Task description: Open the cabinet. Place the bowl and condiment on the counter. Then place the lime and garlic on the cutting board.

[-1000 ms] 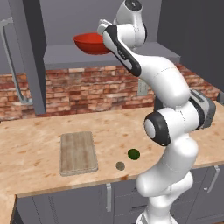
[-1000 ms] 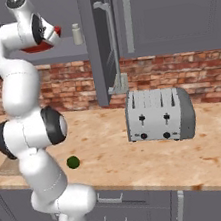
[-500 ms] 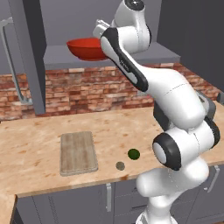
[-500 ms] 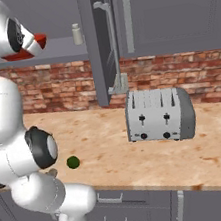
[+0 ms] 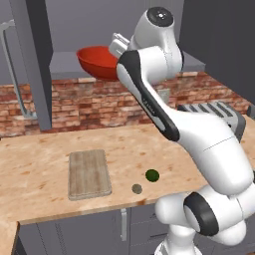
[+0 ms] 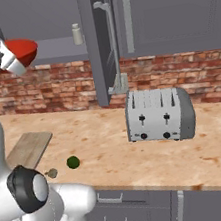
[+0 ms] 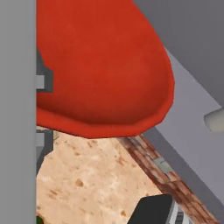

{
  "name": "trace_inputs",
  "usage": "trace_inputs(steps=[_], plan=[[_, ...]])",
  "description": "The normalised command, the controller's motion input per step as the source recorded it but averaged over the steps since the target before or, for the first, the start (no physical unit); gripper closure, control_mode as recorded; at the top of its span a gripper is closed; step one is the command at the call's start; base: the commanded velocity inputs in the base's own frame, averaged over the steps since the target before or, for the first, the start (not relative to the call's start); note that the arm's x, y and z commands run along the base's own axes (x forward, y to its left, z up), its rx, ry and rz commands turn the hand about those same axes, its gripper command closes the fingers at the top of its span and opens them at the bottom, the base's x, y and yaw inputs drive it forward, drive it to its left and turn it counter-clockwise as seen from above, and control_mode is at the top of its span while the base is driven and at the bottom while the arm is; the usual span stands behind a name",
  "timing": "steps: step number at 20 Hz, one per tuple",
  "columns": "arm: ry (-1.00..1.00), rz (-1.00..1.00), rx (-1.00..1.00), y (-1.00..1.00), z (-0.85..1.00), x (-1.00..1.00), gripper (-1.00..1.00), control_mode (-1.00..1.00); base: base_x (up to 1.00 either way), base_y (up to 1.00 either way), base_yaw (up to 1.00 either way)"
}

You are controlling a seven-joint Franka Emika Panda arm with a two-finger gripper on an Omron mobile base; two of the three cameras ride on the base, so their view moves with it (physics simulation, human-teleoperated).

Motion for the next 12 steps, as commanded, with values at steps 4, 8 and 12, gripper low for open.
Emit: trace_inputs(steps=[4, 8, 12], plan=[[0.15, -0.06, 0.05, 0.00, -0.01, -1.00, 1.00, -1.00, 0.00, 0.00, 0.00], [0.14, -0.01, 0.03, -0.11, -0.05, -1.00, 1.00, -1.00, 0.00, 0.00, 0.00], [0.09, -0.01, 0.00, -0.33, -0.03, -0.98, 1.00, -1.00, 0.00, 0.00, 0.00]])
